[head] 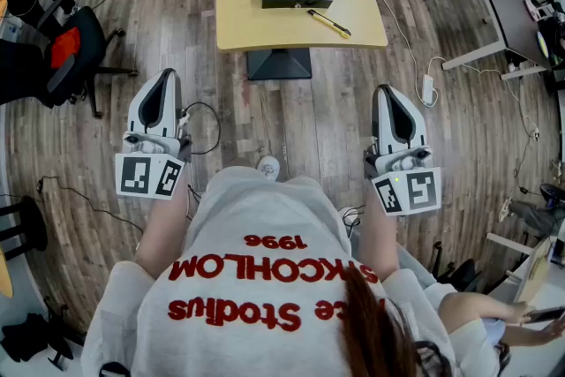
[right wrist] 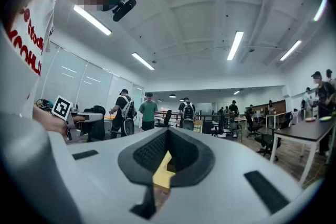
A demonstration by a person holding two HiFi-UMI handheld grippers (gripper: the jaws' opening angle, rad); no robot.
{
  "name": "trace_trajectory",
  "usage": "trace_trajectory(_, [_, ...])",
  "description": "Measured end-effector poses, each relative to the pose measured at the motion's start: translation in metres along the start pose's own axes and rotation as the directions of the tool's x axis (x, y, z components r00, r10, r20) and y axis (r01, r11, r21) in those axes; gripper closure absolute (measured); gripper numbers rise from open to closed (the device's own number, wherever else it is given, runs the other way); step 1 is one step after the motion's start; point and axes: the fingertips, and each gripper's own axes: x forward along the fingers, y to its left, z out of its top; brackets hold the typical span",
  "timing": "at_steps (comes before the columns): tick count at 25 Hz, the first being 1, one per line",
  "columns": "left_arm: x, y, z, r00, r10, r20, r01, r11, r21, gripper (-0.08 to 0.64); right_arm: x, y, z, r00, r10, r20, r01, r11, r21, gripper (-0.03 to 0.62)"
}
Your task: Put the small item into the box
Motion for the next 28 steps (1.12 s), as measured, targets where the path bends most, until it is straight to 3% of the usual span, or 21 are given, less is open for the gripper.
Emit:
trace_trajectory(9, [0.000, -0.002, -0.001, 1.000, 0.015, -0.005, -0.015, 1.000, 0.001, 0.554, 0.002, -0.004, -0.001, 0.999, 0.023, 0.026, -0.025, 0.997, 0.072, 0.588])
trace_trajectory(16, [0.009, 0.003, -0.010, 0.999, 0.029, -0.021, -0.029, 1.000, -0.010, 0.554, 0.016, -0.007, -0.005, 0.999, 0.046, 0.014, -0.047, 0.996, 0.077, 0.588])
trace_trajectory(28, [0.081, 0.017, -0.021, 1.000, -0.001, -0.014, 0.000, 0.999, -0.037, 0.554, 0.064, -0.045, -0.007, 0.999, 0.034, 0.007, -0.034, 0.996, 0.086, 0.588])
